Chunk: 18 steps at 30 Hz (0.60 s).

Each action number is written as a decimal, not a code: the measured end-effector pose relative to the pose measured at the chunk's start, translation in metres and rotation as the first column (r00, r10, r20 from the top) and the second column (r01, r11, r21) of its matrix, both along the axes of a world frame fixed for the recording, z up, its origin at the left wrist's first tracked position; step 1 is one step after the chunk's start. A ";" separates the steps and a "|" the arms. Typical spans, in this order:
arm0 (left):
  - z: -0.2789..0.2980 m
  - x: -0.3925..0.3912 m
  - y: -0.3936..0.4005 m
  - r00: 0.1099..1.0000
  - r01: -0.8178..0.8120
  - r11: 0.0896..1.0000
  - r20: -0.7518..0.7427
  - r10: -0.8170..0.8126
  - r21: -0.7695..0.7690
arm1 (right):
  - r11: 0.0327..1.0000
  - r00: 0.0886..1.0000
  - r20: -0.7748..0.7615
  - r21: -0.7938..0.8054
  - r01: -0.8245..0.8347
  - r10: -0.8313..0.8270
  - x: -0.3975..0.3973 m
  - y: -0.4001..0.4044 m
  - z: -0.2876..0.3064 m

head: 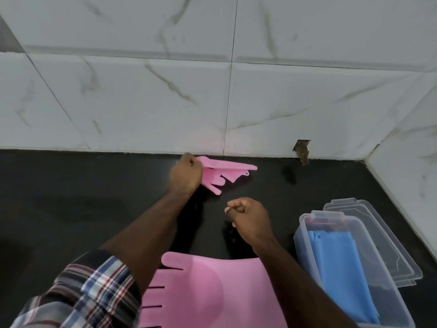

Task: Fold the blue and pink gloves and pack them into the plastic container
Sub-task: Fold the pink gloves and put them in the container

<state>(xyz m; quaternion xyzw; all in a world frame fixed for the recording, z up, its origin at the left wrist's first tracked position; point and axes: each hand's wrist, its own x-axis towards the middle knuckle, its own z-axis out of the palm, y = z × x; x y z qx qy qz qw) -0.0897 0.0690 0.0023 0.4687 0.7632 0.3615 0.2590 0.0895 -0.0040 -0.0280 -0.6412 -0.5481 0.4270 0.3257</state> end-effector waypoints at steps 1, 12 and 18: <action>0.008 -0.003 -0.002 0.998 0.021 0.998 0.056 -0.024 0.055 | 1.000 1.000 -0.010 0.007 0.012 -0.012 -0.001 0.002 0.001; 0.032 -0.066 -0.077 0.853 0.484 0.871 0.270 -0.447 -0.086 | 0.998 0.924 0.378 0.023 -0.058 0.045 0.017 -0.019 -0.008; -0.009 -0.077 -0.066 0.977 0.134 0.978 0.189 -0.102 -0.161 | 0.948 0.767 0.624 0.130 -0.290 0.149 0.005 -0.010 0.000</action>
